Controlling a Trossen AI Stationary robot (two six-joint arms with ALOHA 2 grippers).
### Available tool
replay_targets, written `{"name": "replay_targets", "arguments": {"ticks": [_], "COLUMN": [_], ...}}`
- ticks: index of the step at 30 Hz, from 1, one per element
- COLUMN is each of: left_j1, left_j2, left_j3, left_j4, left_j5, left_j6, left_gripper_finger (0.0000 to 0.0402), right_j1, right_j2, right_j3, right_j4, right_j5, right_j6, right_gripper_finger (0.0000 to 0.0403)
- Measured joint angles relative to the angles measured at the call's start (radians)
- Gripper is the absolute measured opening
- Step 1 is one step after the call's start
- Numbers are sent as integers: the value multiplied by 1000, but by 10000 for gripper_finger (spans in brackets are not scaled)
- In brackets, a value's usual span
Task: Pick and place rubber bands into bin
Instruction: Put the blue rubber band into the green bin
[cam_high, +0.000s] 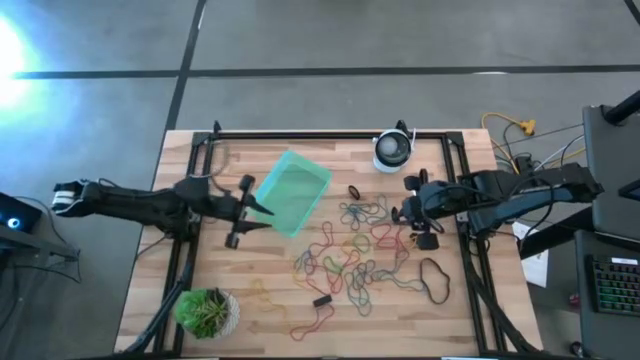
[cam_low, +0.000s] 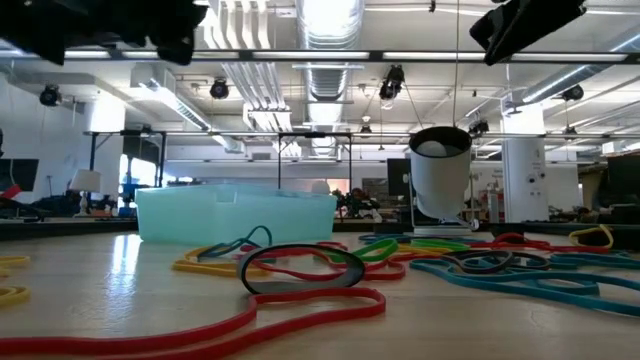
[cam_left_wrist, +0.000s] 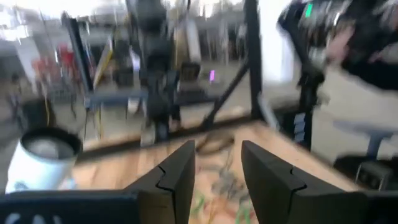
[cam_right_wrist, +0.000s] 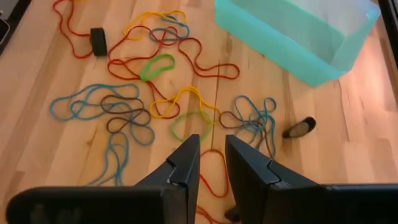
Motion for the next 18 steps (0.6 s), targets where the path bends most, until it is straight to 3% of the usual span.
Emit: {"name": "replay_targets", "arguments": {"ticks": [6,11,18], "left_j1": [-14,-63,-154], "left_j2": [150,303,498], "left_j3": [280,495,639], "left_j4": [-330,-640,-823], "left_j5": [-51,-212,-246], "left_j6": [-2,-5,-84], "left_gripper_finger": [116,116,116], "right_j1": [0,1,54], "right_j2": [-5,-42,-65], "right_j3": [17,-52,-162], "right_j4": [-109,-139,-87], "right_j5": [54,54,52], "right_j6": [48,115,165], "right_gripper_finger": [68,58,52]}}
